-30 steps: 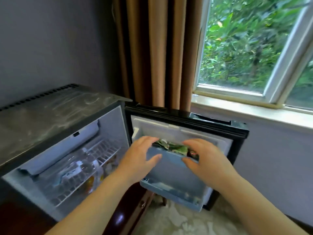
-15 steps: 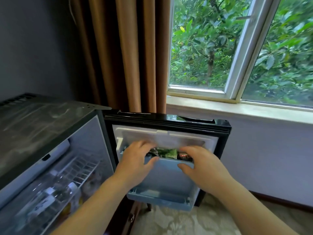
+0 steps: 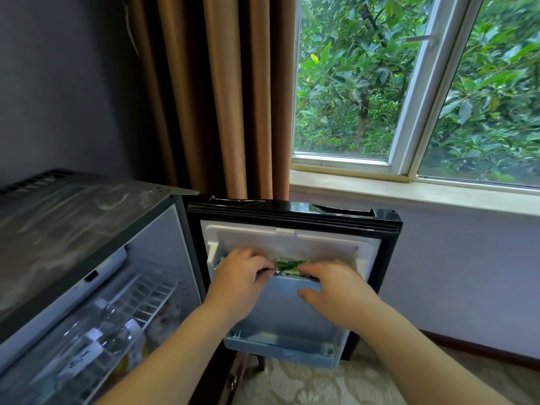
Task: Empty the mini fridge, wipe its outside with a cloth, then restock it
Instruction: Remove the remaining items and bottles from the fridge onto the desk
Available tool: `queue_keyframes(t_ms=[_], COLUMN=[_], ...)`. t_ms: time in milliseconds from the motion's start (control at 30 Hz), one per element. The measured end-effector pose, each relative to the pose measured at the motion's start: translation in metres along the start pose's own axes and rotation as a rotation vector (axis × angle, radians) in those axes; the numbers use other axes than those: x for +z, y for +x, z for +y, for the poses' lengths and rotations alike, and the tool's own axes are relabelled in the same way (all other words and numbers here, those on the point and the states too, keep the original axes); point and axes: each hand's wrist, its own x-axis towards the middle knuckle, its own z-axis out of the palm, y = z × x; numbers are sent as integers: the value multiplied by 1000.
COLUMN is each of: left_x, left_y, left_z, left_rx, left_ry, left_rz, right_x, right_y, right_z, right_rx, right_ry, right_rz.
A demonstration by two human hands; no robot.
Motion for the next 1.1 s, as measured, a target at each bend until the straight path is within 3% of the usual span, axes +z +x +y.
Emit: queue_keyframes(t_ms=[233, 667, 900, 1100], left_x=[-5, -26, -33, -33], left_y=[0, -13, -62, -145], left_z=[3, 34, 39, 54], left_rx=[-19, -96, -283, -566], left_ry=[-58, -177, -120, -65], left_rz=[120, 334, 435, 519], right_x=[4, -22, -22, 4], right_y=[4, -17, -18, -26], right_z=[4, 16, 15, -6], right_rx=[3, -185, -353, -570], right_ry=[125, 296, 320, 310], right_rz=[35, 167, 112, -38])
